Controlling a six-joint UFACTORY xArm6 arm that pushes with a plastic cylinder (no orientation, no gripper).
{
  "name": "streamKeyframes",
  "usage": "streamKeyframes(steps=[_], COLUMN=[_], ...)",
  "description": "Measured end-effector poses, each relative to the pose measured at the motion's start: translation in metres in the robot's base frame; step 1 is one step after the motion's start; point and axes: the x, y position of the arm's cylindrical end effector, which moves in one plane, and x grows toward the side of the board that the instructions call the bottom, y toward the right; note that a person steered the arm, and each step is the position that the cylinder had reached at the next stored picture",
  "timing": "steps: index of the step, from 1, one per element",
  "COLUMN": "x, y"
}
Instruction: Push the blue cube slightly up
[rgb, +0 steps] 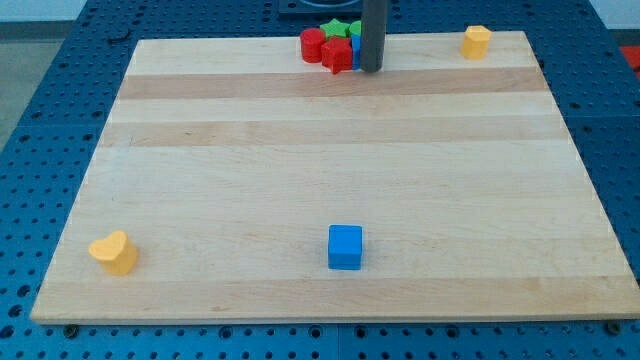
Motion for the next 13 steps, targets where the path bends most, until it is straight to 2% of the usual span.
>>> streamKeyframes(steps=[1, 3, 5, 6, 7, 8, 10, 11, 13], x=[0.009, 0.097, 0.199, 0.267, 0.3, 0.3, 0.343, 0.316, 0.244], y=[0.002, 0.042, 0.123, 0.127, 0.1, 0.048, -0.004, -0.055, -0.105])
